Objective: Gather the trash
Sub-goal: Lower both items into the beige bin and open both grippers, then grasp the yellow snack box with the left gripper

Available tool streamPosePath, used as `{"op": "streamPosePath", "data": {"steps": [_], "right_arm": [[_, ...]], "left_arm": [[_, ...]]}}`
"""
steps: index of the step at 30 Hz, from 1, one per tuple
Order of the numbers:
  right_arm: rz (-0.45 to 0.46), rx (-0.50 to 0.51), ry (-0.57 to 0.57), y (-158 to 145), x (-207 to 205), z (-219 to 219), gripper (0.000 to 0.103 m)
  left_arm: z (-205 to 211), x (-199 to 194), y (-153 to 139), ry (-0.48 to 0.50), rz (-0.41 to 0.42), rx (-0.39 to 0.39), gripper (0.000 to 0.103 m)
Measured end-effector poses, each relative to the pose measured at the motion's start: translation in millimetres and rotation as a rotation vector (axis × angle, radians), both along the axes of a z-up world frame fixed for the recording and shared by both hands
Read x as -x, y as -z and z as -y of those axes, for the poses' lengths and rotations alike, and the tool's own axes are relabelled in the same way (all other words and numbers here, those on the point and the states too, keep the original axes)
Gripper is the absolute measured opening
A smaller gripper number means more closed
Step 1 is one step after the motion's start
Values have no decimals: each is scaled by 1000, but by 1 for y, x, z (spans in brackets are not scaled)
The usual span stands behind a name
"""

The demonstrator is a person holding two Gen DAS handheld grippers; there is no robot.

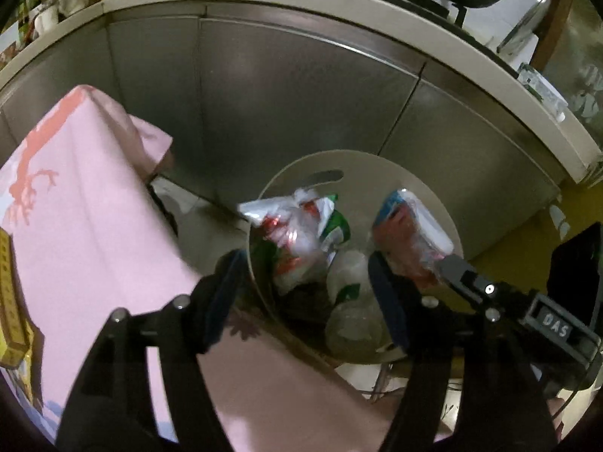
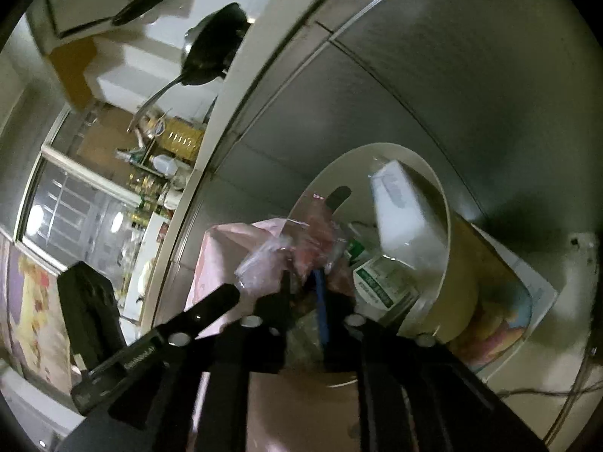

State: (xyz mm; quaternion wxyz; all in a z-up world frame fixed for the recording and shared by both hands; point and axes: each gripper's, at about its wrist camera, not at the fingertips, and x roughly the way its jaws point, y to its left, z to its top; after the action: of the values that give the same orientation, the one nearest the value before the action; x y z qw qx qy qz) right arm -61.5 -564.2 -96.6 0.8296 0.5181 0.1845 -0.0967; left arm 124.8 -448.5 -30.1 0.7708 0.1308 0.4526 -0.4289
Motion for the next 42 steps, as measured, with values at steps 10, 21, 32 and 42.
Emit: {"op": "streamPosePath", "data": {"steps": [10, 21, 32, 42], "right_arm": [[75, 13, 67, -14, 31, -16, 57], [109, 75, -162, -55, -8, -79, 50], [24, 230, -490, -77, -117, -196, 44], [-63, 242, -593, -56, -142, -227, 45]], "left_arm": [[-60, 10, -38, -39, 33, 116, 66], [-227, -1, -69, -275, 64, 251, 66], [-345, -73, -52, -536, -86, 274, 66], [-235, -137, -20, -466, -139, 7, 73]]}}
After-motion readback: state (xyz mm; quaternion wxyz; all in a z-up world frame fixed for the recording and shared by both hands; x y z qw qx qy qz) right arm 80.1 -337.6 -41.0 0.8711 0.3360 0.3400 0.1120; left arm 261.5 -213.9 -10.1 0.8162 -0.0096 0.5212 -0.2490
